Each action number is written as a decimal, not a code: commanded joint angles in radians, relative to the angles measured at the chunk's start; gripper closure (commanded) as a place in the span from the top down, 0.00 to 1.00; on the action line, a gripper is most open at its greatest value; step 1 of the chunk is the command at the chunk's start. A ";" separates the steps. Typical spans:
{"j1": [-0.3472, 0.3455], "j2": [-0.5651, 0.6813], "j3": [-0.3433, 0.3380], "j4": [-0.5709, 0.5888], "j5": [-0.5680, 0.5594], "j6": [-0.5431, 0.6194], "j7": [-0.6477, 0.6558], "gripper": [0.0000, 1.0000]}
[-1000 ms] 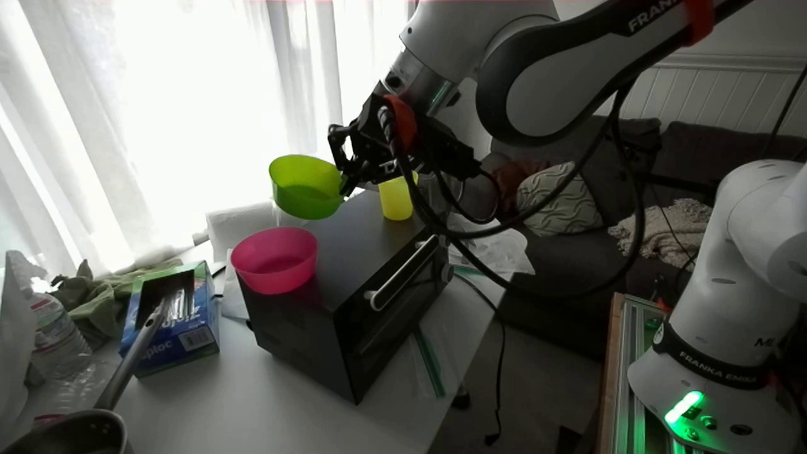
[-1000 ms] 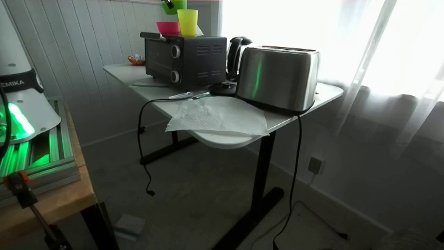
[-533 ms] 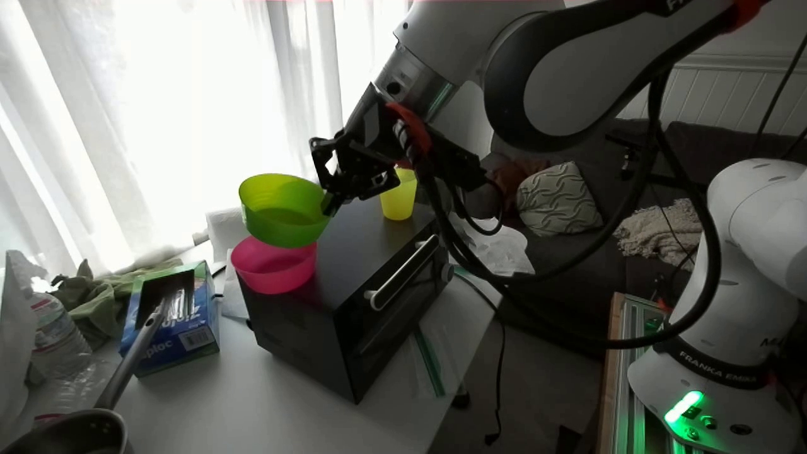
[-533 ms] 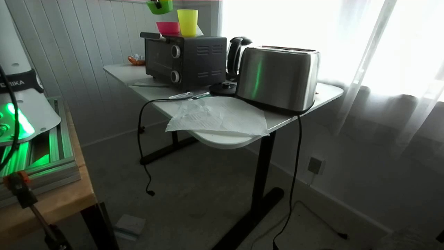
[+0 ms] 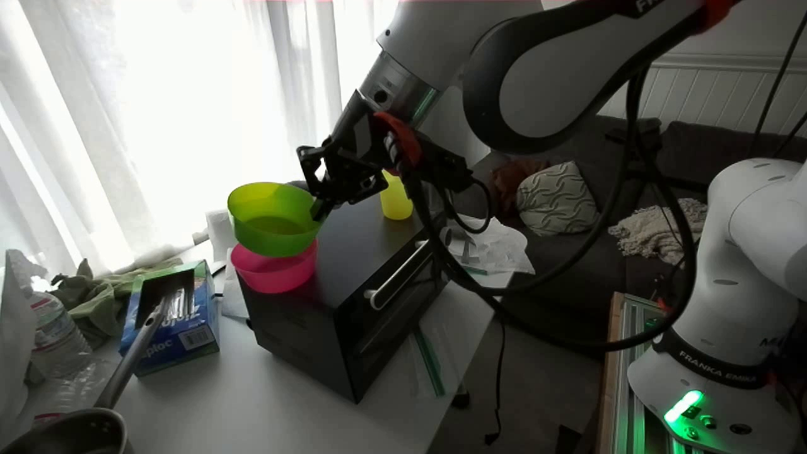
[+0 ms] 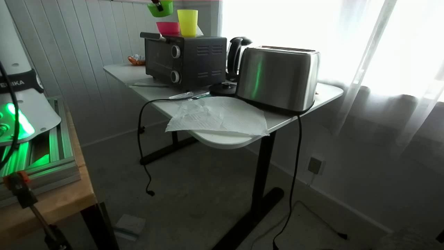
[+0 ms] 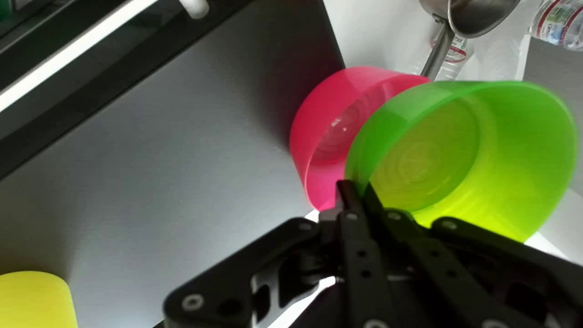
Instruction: Pick up the green bowl and put it in the pink bowl, pick up the yellow cup and put it in the green bowl, pick up the stacked bowls and cup and put them on the table
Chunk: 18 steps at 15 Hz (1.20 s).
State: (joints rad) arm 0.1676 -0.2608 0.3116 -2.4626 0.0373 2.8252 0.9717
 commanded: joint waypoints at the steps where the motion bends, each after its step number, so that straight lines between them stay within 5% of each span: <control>1: -0.030 0.062 0.013 0.060 -0.041 -0.001 0.008 0.02; 17: -0.068 0.099 -0.034 0.122 -0.186 -0.223 0.007 0.03; 18: -0.071 0.093 -0.041 0.126 -0.186 -0.239 0.013 0.28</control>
State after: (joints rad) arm 0.1060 -0.1470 0.2877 -2.3551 -0.1256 2.6450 0.9701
